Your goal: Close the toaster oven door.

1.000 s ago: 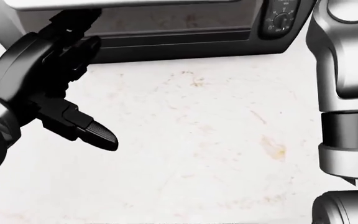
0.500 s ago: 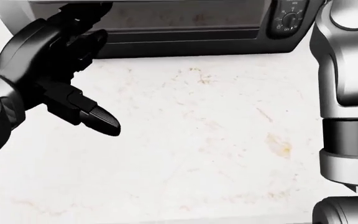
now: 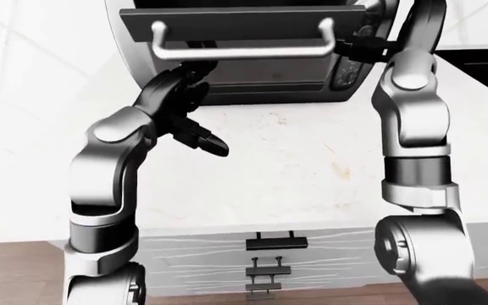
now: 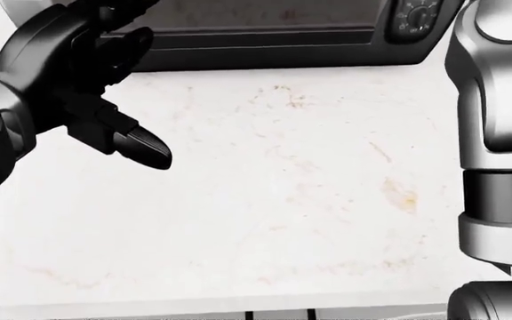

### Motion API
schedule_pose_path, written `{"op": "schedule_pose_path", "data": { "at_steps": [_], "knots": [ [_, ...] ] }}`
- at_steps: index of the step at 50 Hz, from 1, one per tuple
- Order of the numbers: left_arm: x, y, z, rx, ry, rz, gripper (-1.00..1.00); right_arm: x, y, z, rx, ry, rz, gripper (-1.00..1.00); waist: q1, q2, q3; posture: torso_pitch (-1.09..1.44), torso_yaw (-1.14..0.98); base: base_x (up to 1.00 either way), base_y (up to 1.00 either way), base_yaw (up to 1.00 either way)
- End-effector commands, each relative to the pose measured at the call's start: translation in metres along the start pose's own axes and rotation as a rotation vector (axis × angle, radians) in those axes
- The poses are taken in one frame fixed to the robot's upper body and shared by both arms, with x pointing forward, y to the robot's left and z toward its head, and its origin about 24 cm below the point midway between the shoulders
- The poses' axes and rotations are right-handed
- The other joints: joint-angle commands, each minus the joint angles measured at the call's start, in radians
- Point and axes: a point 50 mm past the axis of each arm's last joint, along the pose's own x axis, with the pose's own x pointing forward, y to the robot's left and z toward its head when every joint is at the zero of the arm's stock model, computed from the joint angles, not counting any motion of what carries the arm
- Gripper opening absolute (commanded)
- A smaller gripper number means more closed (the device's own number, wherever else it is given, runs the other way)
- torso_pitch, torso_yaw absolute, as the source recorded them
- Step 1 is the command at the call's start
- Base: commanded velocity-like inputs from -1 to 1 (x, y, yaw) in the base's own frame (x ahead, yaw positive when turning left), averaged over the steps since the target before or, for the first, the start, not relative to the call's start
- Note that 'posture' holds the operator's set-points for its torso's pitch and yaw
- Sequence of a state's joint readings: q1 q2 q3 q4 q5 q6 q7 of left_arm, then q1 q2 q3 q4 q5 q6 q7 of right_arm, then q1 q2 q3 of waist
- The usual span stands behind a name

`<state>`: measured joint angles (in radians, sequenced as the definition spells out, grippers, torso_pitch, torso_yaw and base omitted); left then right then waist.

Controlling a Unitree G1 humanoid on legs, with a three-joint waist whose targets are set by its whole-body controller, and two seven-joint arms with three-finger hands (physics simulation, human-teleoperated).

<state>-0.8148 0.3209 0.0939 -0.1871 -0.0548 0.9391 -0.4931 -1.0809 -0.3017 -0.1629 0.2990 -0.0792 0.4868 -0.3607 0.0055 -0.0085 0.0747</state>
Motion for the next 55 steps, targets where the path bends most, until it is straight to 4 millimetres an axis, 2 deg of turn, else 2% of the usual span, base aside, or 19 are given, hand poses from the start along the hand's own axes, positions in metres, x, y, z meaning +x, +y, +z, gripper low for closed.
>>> {"op": "schedule_pose_path", "data": {
  "at_steps": [1,19,40,55],
  "knots": [
    [-0.01,0.012,0.037,0.079,-0.175,0.111,1.0,-0.005,0.009,0.041,0.08,-0.168,0.073,1.0,0.004,-0.006,-0.045,0.0,0.0,0.0,0.0,0.0],
    [0.004,0.024,0.071,0.081,-0.241,0.139,1.0,-0.003,0.006,0.04,0.08,-0.165,0.062,1.0,0.005,-0.007,-0.043,0.0,0.0,0.0,0.0,0.0],
    [0.015,0.038,0.089,0.083,-0.257,0.168,1.0,-0.003,0.003,0.041,0.064,-0.176,0.044,1.0,0.01,-0.005,-0.041,0.0,0.0,0.0,0.0,0.0],
    [0.025,0.046,0.09,0.08,-0.253,0.19,1.0,-0.003,0.002,0.037,0.059,-0.169,0.039,1.0,0.015,-0.005,-0.041,0.0,0.0,0.0,0.0,0.0]
  ]
}}
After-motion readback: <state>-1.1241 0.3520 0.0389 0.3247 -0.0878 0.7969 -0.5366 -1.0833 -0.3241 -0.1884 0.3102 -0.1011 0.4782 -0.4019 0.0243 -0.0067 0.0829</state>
